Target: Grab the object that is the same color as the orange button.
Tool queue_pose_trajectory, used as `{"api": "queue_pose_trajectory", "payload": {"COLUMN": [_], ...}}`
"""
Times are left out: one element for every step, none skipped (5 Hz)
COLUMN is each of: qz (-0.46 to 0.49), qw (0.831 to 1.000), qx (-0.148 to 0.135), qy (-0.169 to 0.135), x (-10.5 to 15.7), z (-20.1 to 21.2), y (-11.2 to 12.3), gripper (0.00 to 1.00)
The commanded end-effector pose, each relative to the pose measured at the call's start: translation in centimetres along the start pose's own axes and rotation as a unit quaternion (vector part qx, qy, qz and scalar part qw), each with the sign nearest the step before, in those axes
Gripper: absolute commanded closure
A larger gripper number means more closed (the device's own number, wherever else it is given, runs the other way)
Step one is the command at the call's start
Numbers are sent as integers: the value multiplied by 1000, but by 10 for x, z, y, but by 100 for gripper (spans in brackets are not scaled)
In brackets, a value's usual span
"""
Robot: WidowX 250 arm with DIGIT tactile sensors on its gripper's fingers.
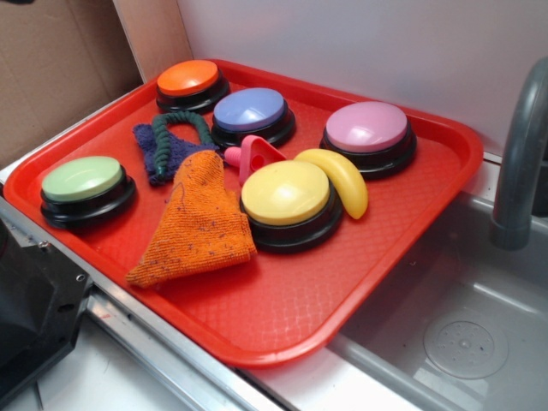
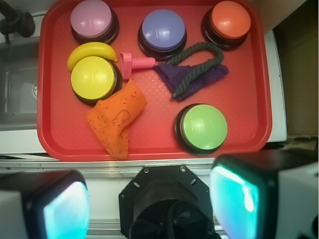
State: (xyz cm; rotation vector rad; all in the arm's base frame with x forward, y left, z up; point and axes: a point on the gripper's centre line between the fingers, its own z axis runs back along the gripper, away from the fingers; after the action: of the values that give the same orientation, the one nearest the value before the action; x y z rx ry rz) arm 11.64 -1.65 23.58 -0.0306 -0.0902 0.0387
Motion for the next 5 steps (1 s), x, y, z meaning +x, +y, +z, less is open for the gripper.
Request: {"api": "queue_pose_trajectory", "payload": {"qz": [0,3,-6,25,52], "qw": [1000,999,998,996,995], "qx": [0,-24,-55,-77,-69], "qy": [0,-30,-24,-50,-51], "x": [0,3,9,15,21], "z": [0,-20,-52,-86,-122], "y": [0,-16,-32,-44,-54], "gripper": [0,0,0,0,0]}}
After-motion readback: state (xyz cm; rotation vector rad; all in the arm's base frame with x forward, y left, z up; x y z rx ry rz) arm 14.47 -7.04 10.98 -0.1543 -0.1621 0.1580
